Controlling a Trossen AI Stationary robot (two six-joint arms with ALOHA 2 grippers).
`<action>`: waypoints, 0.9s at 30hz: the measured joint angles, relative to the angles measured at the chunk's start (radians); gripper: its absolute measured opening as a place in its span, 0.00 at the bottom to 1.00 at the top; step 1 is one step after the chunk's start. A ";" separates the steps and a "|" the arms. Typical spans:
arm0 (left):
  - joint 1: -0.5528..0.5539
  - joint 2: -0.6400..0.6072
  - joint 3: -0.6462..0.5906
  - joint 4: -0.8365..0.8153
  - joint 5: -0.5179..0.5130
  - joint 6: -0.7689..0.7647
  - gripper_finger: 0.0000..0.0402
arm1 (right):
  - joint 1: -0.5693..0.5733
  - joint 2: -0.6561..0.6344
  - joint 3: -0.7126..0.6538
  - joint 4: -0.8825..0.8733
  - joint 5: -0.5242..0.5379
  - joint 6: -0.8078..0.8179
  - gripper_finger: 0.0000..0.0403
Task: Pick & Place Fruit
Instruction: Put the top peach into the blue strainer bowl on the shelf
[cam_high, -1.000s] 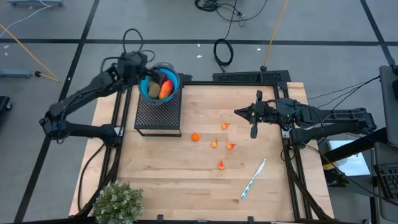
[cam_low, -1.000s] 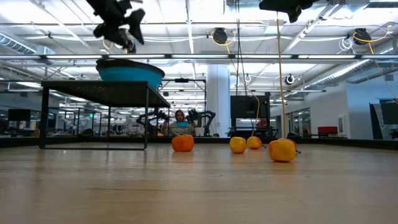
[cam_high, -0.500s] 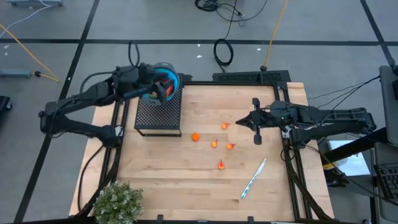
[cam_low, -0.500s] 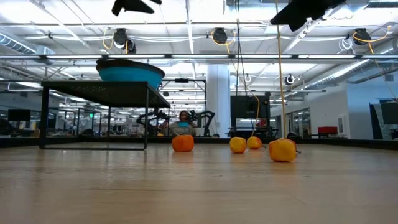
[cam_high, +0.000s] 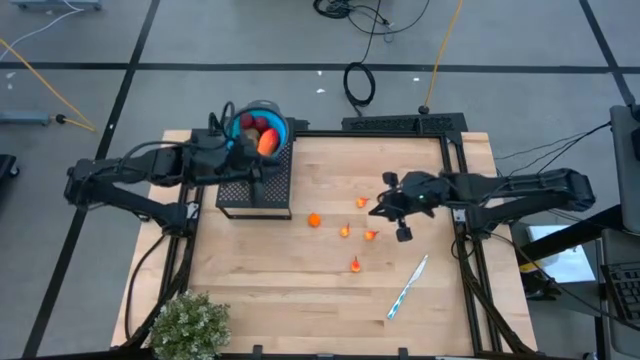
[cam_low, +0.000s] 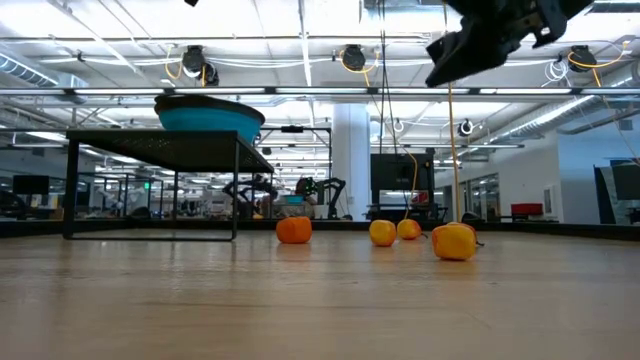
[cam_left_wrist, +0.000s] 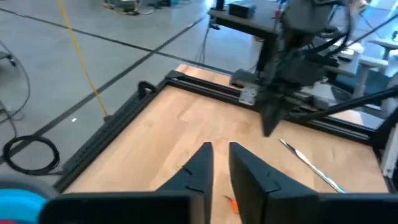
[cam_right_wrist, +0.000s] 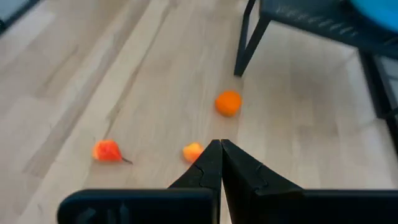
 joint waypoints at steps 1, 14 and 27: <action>-0.012 -0.001 -0.004 0.004 -0.004 0.001 0.09 | 0.000 0.015 0.000 0.000 0.001 -0.001 0.00; -0.069 -0.221 -0.278 0.213 -0.031 0.045 0.04 | -0.039 0.168 0.000 -0.001 0.054 -0.151 0.12; -0.068 -0.528 -0.497 0.264 0.013 0.069 0.05 | -0.182 0.338 0.000 0.105 0.051 -0.236 0.48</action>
